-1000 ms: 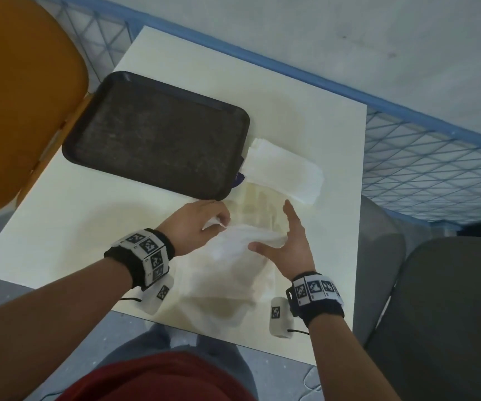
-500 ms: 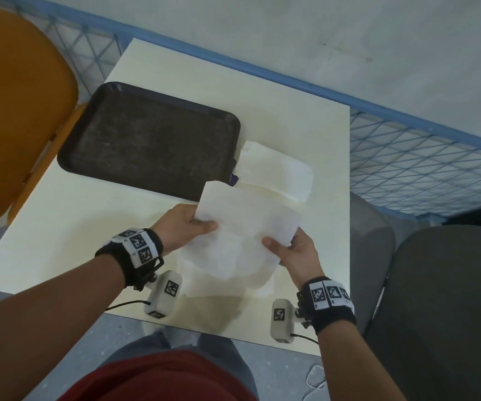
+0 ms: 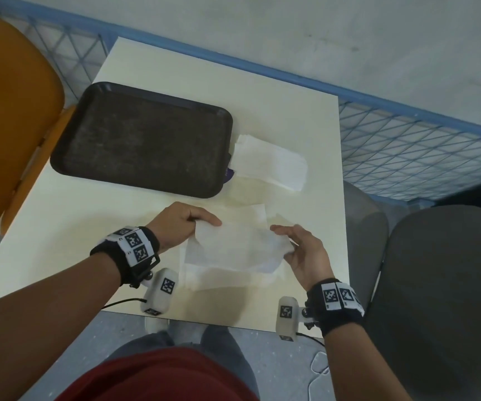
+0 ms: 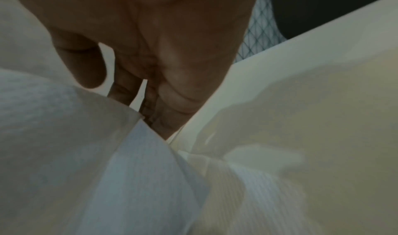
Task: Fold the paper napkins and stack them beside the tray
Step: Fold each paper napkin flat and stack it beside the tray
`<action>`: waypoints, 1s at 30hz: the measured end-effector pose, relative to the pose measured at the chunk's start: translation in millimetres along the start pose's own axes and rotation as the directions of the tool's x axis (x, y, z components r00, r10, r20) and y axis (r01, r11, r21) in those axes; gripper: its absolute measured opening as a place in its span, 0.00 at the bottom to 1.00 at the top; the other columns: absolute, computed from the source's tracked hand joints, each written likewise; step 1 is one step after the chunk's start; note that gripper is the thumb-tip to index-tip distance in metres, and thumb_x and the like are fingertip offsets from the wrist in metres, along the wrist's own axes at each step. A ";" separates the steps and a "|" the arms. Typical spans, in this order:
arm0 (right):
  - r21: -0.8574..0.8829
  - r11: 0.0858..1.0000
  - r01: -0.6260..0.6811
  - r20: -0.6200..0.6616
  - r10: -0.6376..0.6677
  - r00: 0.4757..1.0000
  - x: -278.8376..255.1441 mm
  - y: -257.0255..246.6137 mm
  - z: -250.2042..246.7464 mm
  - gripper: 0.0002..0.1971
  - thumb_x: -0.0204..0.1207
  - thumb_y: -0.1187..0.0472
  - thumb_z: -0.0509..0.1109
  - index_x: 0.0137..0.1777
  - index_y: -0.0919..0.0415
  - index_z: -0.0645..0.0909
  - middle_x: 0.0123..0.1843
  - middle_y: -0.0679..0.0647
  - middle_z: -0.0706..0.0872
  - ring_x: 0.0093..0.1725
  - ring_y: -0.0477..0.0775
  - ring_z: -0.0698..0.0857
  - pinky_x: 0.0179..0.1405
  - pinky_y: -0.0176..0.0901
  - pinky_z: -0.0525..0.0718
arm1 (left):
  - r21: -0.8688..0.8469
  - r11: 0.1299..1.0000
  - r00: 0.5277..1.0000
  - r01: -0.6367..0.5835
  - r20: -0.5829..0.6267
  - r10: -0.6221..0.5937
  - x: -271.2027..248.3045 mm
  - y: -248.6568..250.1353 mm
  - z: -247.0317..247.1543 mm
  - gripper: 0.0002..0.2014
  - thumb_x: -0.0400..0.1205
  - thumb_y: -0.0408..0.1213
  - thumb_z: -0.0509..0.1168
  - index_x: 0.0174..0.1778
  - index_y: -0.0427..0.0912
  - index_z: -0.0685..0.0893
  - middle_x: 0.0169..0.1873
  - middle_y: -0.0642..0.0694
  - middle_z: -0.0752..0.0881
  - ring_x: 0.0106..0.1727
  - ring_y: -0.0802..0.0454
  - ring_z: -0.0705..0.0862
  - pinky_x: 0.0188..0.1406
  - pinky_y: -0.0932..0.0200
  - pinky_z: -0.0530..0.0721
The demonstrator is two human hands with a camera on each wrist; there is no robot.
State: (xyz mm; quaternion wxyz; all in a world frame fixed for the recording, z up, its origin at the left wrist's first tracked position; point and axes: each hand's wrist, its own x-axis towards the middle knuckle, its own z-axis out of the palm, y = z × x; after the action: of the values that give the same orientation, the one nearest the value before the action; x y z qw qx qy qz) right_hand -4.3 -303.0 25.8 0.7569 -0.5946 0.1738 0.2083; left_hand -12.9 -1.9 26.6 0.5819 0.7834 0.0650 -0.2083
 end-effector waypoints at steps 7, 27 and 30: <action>-0.532 0.846 0.044 -0.110 -0.120 0.987 -1.2 24.1 -5.3 0.09 0.73 0.67 0.80 0.49 0.54 0.89 0.52 0.43 0.93 0.45 0.40 0.92 0.47 0.32 0.81 | 0.345 0.937 0.985 -0.048 0.175 -0.014 -5.3 -22.7 -7.8 0.30 0.76 0.19 0.60 0.53 0.64 0.88 0.59 0.60 0.86 0.59 0.62 0.83 0.56 0.75 0.77; -0.987 -0.136 0.087 0.092 -0.033 0.995 -5.0 98.5 9.2 0.34 0.87 0.37 0.38 0.89 0.49 0.37 0.90 0.42 0.34 0.89 0.49 0.35 0.84 0.71 0.32 | 0.891 0.402 0.973 -0.213 0.159 0.165 -3.6 -70.3 76.4 0.26 0.89 0.43 0.50 0.84 0.47 0.61 0.85 0.46 0.62 0.82 0.43 0.65 0.79 0.43 0.68; -0.986 -0.138 0.089 0.092 -0.018 0.996 -4.6 88.4 -1.6 0.34 0.87 0.37 0.38 0.89 0.49 0.39 0.91 0.44 0.36 0.89 0.52 0.36 0.85 0.72 0.36 | 0.890 0.449 0.994 -0.078 0.032 0.108 7.1 -51.6 72.2 0.23 0.86 0.45 0.57 0.78 0.49 0.68 0.73 0.48 0.73 0.69 0.44 0.74 0.66 0.45 0.75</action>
State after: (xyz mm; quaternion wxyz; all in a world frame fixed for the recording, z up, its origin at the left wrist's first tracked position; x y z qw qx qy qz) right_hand -54.4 -286.8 -45.5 0.0611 -0.9624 -0.0849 0.2506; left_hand -42.3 -54.6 -38.9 0.0966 0.9771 -0.0878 -0.1680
